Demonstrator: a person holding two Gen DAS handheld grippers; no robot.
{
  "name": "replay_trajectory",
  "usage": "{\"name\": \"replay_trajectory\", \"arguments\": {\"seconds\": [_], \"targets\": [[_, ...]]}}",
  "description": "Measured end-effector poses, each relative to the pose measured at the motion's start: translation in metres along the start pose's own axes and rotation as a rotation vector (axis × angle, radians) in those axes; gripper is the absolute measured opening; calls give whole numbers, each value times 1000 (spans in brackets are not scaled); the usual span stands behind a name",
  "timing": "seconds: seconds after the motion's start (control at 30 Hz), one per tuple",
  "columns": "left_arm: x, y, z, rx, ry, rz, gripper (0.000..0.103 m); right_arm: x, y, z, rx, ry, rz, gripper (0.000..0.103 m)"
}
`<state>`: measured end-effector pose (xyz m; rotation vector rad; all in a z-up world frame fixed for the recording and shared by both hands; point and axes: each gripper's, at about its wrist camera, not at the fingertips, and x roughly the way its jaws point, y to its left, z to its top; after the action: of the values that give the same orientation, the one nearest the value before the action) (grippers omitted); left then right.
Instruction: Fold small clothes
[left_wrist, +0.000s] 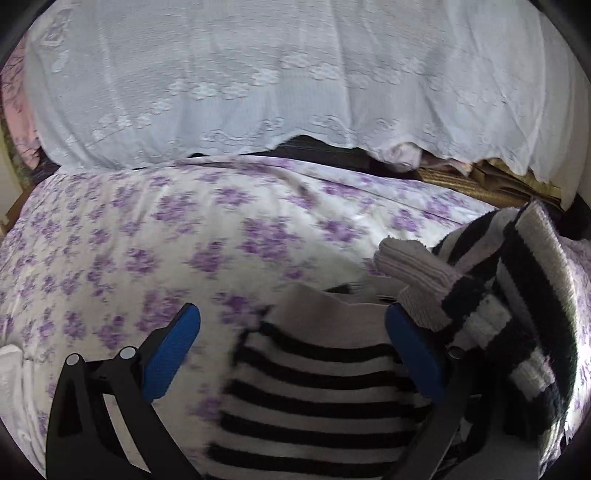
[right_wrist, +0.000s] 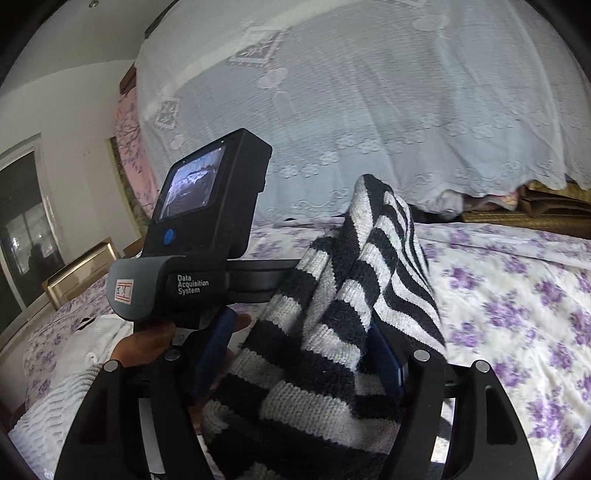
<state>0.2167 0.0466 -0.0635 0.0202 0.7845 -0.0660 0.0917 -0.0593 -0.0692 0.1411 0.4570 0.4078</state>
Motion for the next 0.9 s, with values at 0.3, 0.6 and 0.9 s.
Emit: {"name": "replay_trajectory", "arguments": {"seconds": [0.3,0.6,0.9], "targets": [[17,62,-16,-35,37,62,98,46,41,-13,-46,79,28,82],[62,108,-42,-113,99,56,98,85,62,-41,-78,152,45,85],[106,107,-29,-71,163,45,98,92,65,-55,-106,185,68,87]]}}
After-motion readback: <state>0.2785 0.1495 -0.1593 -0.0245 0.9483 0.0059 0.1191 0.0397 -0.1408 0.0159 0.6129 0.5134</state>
